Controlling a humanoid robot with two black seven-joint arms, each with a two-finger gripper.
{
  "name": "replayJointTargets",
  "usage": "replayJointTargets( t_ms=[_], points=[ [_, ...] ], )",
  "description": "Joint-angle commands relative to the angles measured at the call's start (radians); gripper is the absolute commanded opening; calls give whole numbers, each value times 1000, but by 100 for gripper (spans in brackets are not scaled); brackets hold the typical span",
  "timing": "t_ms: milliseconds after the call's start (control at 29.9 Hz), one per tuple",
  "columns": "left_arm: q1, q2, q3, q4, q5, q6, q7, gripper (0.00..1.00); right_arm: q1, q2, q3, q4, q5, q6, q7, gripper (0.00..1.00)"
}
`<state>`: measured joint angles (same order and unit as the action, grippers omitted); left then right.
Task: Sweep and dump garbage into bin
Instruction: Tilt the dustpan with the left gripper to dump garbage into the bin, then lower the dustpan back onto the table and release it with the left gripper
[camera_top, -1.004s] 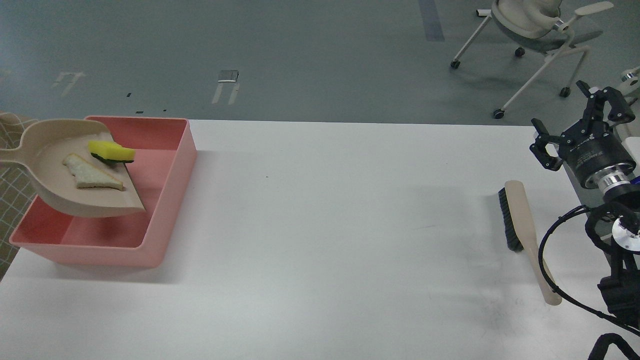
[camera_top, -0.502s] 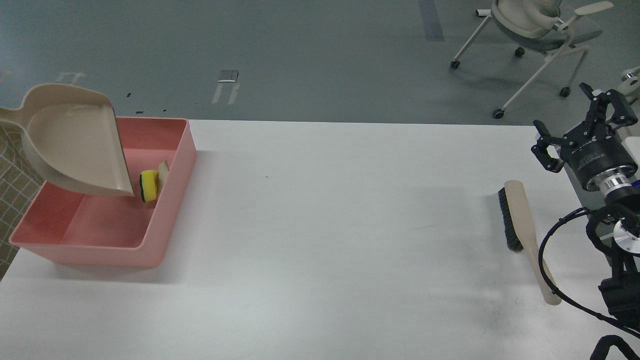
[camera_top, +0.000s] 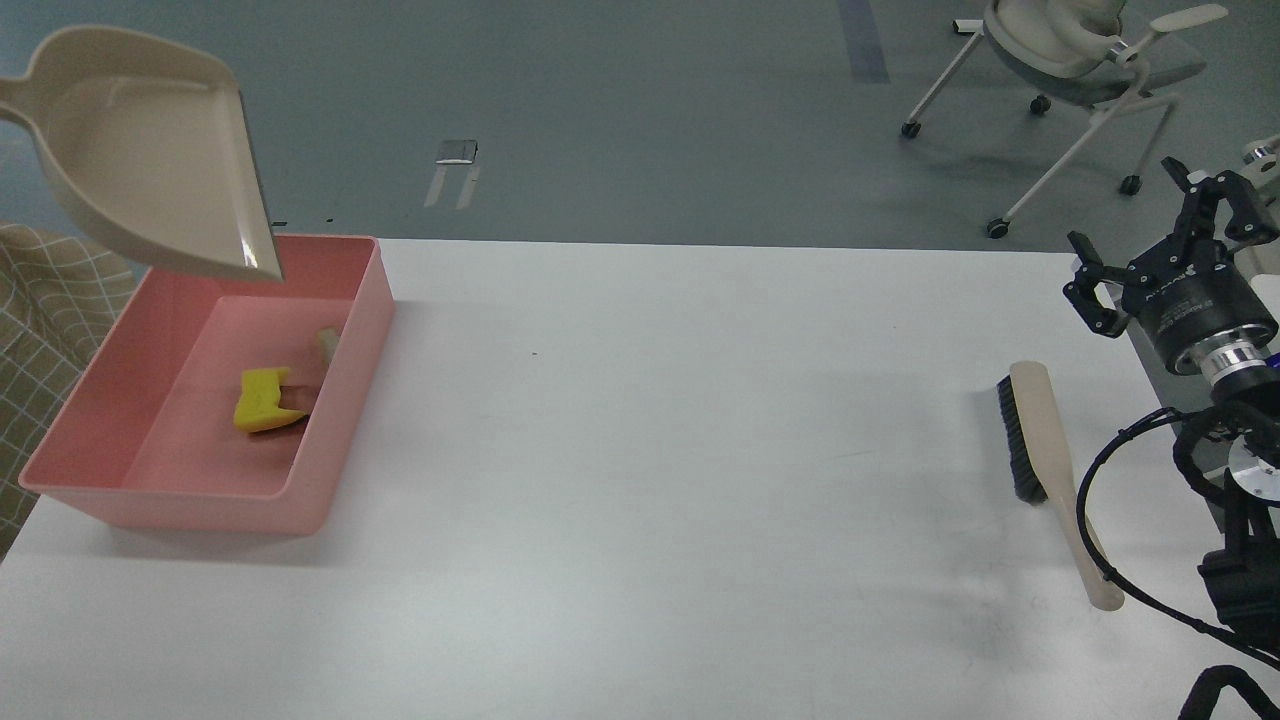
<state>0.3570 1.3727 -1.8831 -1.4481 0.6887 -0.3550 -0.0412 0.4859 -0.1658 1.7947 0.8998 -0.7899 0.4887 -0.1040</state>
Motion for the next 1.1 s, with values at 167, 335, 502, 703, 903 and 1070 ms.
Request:
replayJointTargets(
  t_ms=[167,335,502,703,903,1070],
  points=[
    [-214,-179,130,-2,-23,-55,-5,0,39,12,2,-1,0,0,0,99],
    [-469,-288,352,126,-5,-55,-5,0,40,15,2,2,0,0,0,99],
    [-624,-371,461,232,-3,-55,-3,0,40,11,3,-1,0,0,0,99],
    [-779,-497,668,232,18,-39,4,0,43,14,9,-2,0,0,1,99],
    [-877,-601,771,241,101,-28,3,0,57,12,9,-4,0,0,0,99],
    [-923,-711,878,272,201,-28,3,0,62,12,9,-7,0,0,1,99]
  ],
)
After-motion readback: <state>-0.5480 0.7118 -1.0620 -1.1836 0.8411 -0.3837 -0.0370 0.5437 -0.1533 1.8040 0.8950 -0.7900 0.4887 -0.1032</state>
